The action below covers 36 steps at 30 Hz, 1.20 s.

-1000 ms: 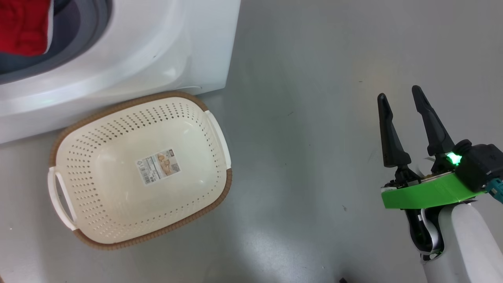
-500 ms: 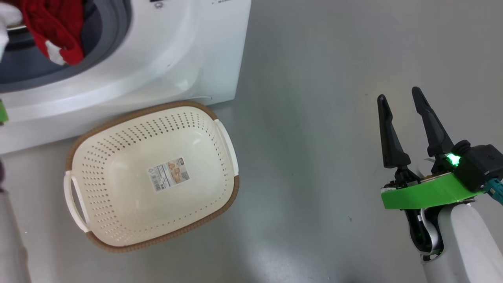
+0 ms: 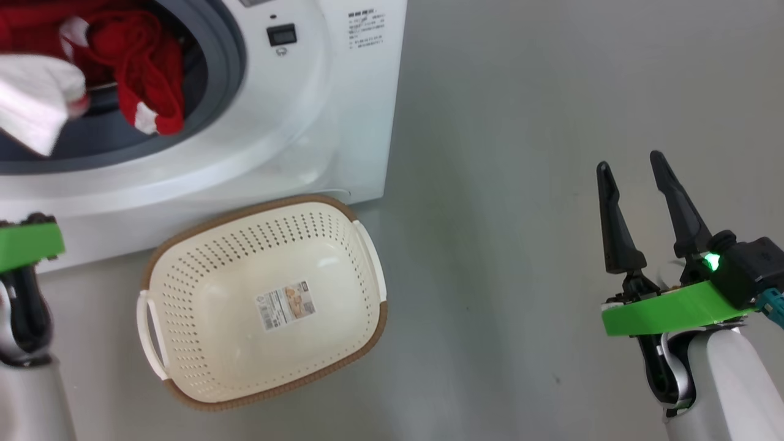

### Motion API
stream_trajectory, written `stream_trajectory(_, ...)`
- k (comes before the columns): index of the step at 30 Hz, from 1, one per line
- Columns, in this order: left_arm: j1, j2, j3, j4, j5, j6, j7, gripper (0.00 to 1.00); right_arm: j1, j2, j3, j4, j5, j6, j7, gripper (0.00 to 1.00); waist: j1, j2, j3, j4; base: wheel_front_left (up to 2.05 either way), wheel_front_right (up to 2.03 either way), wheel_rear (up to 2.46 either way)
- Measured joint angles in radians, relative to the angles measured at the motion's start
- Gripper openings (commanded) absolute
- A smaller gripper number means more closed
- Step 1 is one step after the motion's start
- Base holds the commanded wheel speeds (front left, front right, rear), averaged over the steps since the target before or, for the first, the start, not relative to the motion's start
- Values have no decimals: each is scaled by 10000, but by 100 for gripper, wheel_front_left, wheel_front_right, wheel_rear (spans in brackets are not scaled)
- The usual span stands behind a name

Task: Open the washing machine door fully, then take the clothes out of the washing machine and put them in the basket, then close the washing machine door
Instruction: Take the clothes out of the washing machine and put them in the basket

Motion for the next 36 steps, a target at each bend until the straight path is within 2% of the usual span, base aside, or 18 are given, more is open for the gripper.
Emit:
stream_trajectory(17, 1787, -370, -616, -2690, 355, -6, -31, 0, 705, 6, -21, 190, -13, 0, 2, 100, 0, 0, -1522, 229, 0, 0, 0)
stream_trajectory(21, 2010, -428, -784, -2936, 318, -6, -33, 0, 705, 6, -13, 188, -13, 0, 2, 100, 0, 0, -1745, 239, 0, 0, 0)
stream_trajectory(26, 2506, -602, -897, -2278, 125, -6, -42, 0, 711, 6, -12, 167, -13, 0, 2, 100, 0, 0, -1802, 217, 0, 0, 0)
stream_trajectory(36, 2735, -698, -1252, 842, -470, -8, -33, 0, 684, 6, 35, 113, 4, 0, 0, 100, 0, 0, -1179, 136, 0, 0, 0)
